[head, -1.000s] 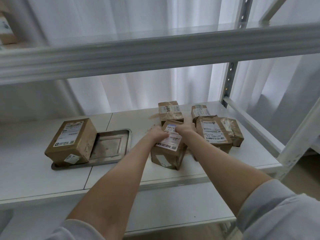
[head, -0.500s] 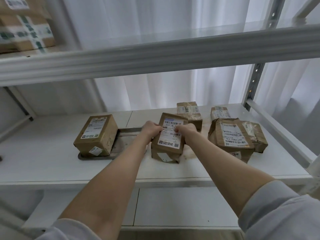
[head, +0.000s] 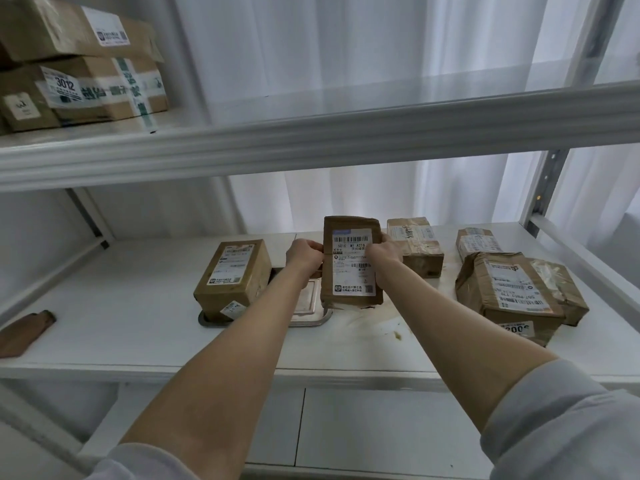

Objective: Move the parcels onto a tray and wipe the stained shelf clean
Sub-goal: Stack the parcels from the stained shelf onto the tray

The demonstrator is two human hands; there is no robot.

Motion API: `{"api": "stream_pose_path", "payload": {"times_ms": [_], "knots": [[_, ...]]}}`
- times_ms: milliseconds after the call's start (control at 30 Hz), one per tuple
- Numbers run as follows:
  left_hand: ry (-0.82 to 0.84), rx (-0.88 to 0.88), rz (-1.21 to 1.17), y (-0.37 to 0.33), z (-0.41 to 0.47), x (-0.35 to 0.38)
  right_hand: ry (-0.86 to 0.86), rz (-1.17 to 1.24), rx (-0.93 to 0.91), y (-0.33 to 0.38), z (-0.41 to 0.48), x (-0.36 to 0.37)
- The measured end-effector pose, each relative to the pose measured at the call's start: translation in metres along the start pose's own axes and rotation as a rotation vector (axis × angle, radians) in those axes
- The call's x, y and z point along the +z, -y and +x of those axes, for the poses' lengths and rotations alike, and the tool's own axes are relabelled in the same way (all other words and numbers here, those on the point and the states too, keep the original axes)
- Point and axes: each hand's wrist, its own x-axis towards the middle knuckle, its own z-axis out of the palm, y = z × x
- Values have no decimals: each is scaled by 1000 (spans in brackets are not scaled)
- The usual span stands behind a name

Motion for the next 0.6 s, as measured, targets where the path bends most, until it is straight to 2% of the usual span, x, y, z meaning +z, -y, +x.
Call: {"api": "stream_pose_path", "payload": {"times_ms": [100, 267, 600], "knots": [[30, 8, -25, 0, 5, -3, -99, -84, 5, 2, 0, 6], [87, 68, -47, -1, 8, -5, -119, -224, 9, 6, -6, 5], [185, 137, -29, -2, 6, -12, -99, -201, 150, 9, -18, 12]]}}
